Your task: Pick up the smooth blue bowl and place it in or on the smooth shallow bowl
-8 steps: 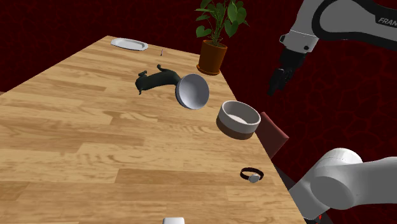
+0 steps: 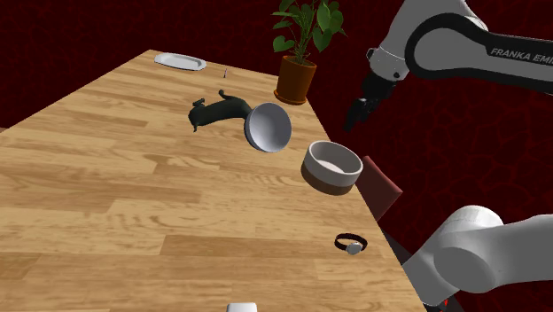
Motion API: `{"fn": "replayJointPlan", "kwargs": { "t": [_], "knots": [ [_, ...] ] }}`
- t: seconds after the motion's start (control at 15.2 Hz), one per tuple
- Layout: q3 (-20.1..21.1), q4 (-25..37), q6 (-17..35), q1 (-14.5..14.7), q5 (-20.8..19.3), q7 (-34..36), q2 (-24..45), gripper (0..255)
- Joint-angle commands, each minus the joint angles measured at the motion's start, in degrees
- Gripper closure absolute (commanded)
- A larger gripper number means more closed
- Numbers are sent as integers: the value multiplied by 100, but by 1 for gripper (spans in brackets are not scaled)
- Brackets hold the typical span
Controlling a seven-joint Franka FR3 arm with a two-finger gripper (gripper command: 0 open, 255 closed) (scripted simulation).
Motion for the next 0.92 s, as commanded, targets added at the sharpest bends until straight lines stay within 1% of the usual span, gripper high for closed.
{"fn": "replayJointPlan", "kwargs": {
  "t": [0.0,0.33,0.66,0.79,0.86],
  "knots": [
    [153,-125,591,56,-50,122,130,0],
    [509,-211,1936,97,-324,431,629,0],
    [941,-95,3176,-16,-836,898,1256,0],
    [1150,12,3624,-122,-1136,1153,1531,0],
    [1154,15,3635,-124,-1145,1160,1538,0]
  ]
}}
